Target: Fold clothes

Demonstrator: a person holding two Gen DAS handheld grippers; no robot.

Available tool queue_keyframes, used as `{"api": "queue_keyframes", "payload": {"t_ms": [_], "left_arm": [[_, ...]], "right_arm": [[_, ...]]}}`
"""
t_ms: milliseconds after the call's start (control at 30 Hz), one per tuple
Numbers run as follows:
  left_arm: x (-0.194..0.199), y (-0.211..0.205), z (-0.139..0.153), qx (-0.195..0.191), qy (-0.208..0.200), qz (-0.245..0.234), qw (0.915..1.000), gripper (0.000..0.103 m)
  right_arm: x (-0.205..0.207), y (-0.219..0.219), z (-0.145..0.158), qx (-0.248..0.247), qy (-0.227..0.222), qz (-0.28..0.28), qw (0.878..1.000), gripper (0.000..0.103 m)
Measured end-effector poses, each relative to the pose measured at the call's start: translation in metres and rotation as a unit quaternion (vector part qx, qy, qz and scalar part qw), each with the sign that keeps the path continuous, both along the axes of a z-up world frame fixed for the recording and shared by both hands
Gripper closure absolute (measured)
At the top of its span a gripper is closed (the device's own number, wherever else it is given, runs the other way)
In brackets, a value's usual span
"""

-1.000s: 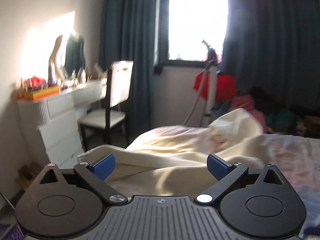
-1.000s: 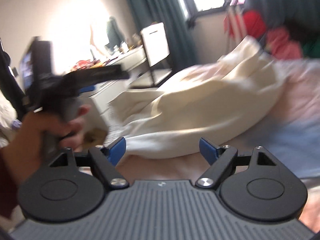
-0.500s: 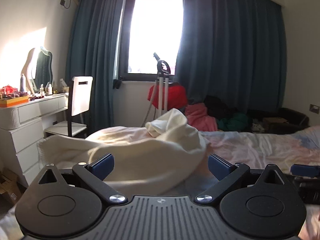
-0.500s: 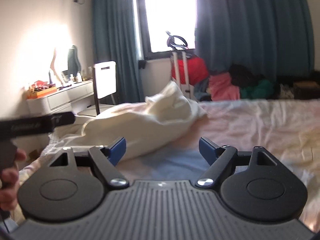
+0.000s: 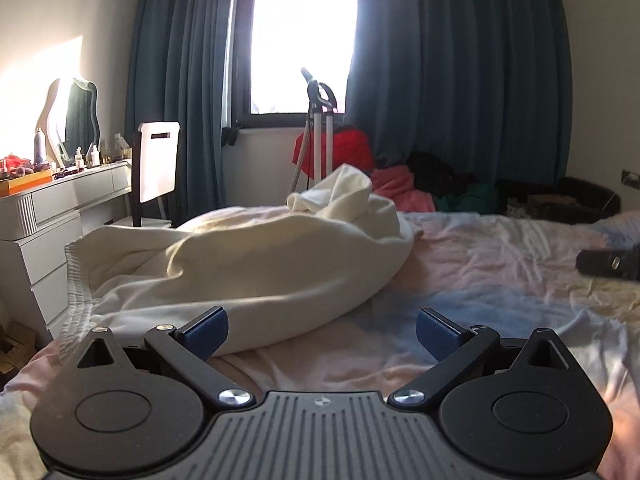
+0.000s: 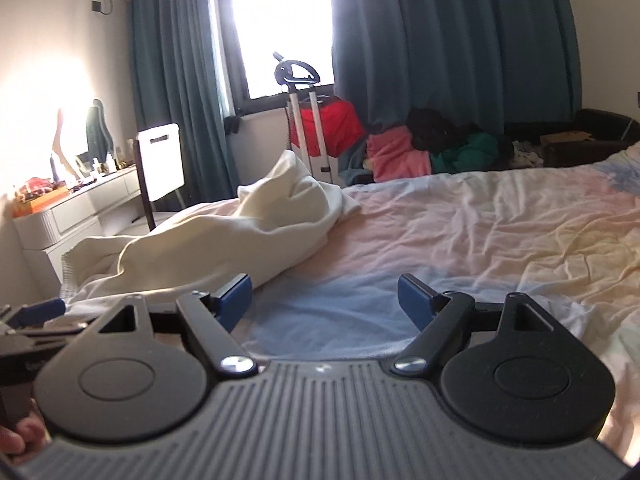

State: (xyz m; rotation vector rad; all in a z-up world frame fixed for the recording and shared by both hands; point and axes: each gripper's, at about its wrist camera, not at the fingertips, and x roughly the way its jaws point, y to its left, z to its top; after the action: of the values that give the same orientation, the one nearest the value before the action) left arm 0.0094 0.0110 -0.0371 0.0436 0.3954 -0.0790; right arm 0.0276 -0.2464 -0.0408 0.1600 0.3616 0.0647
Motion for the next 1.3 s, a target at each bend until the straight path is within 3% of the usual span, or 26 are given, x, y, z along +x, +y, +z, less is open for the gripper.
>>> {"api": "queue_keyframes", "payload": {"t_ms": [200, 333, 433, 633, 767, 867, 933, 1033, 1100, 1133, 1300], "left_arm": [[0.039, -0.02, -0.02, 0.025, 0.034, -0.019, 0.9989, 0.005], [0.086, -0.047, -0.034, 0.082, 0.044, -0.036, 0.995, 0.006], [0.135, -0.071, -0.044, 0.121, 0.059, -0.054, 0.9895, 0.009], [0.247, -0.133, -0.064, 0.2, 0.045, -0.059, 0.977, 0.015], [0.316, -0.171, -0.073, 0.217, 0.027, -0.062, 0.9738, 0.018], [0.366, -0.202, -0.084, 0.23, 0.044, -0.033, 0.9715, 0.025], [0.385, -0.217, -0.088, 0.247, 0.026, -0.022, 0.9684, 0.027], [0.398, -0.229, -0.095, 0.277, 0.006, -0.008, 0.9607, 0.057], [0.394, -0.228, -0.09, 0.275, 0.0, -0.011, 0.9613, 0.091], [0.386, -0.227, -0.084, 0.276, -0.009, -0.02, 0.9609, 0.1], [0.326, -0.219, -0.051, 0.272, -0.061, -0.065, 0.9581, 0.101]], "right_arm": [[0.0, 0.0, -0.001, -0.019, 0.019, -0.011, 1.0, 0.021], [0.005, -0.006, -0.005, -0.015, 0.032, -0.018, 0.999, 0.021], [0.014, -0.014, -0.01, 0.001, 0.045, -0.022, 0.999, 0.021], [0.053, -0.044, -0.032, 0.018, 0.076, -0.058, 0.995, 0.021], [0.09, -0.067, -0.057, 0.057, 0.108, -0.106, 0.987, 0.021], [0.112, -0.078, -0.074, 0.069, 0.124, -0.119, 0.983, 0.021], [0.124, -0.084, -0.084, 0.07, 0.133, -0.128, 0.98, 0.021], [0.138, -0.093, -0.098, 0.081, 0.144, -0.14, 0.976, 0.021], [0.142, -0.097, -0.104, 0.087, 0.148, -0.145, 0.974, 0.021], [0.143, -0.097, -0.105, 0.087, 0.15, -0.145, 0.974, 0.021], [0.139, -0.1, -0.099, 0.089, 0.136, -0.142, 0.977, 0.021]]}}
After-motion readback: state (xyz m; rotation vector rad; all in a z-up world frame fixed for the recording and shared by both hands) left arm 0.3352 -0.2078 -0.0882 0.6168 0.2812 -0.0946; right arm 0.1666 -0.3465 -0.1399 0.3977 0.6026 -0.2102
